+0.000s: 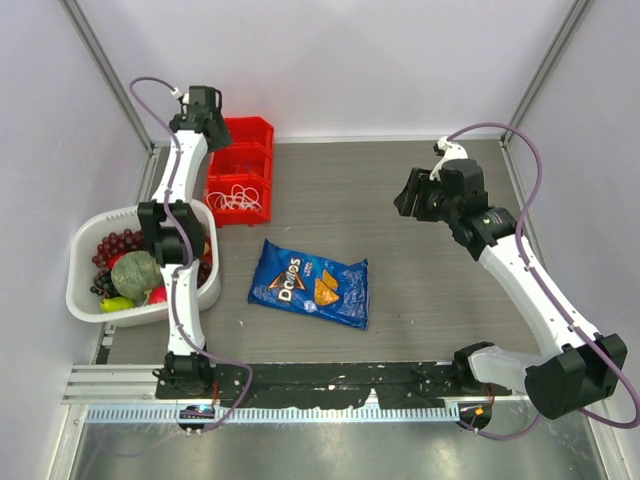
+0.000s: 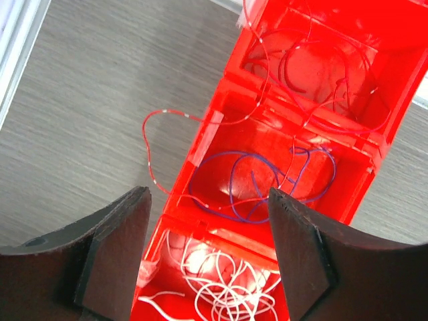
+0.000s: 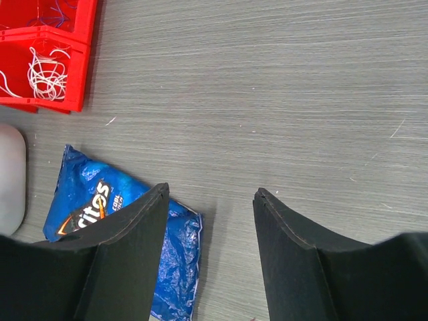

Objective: Untangle the cables

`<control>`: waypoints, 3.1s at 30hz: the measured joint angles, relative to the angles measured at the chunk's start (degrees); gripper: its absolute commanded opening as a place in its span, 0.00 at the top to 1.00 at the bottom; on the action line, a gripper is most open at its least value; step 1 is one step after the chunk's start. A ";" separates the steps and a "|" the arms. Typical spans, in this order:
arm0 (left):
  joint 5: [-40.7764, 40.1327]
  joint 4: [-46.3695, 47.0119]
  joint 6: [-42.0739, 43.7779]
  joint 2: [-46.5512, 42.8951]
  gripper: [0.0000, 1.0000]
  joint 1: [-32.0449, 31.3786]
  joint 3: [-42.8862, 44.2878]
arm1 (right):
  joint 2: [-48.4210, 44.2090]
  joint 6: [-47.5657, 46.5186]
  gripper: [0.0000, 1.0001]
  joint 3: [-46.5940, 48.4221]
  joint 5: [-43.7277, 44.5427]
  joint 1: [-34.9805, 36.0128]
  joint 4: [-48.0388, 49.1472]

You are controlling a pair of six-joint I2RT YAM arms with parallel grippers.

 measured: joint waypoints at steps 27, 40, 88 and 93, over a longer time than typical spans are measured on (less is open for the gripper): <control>19.08 10.32 -24.79 -2.89 0.50 10.27 -13.99 | -0.50 0.31 0.42 -0.42 -0.79 0.00 0.04; 17.75 10.12 -25.94 -2.10 0.56 10.25 -14.27 | -0.48 0.07 0.42 -0.42 -0.76 0.00 0.07; 11.39 54.21 -1.77 2.82 1.00 3.30 -18.23 | 3.21 0.24 0.42 -0.44 -0.31 0.00 0.00; 9.40 54.49 2.40 2.01 1.00 3.45 -19.87 | 4.11 0.37 0.42 -0.44 -0.33 0.00 -0.02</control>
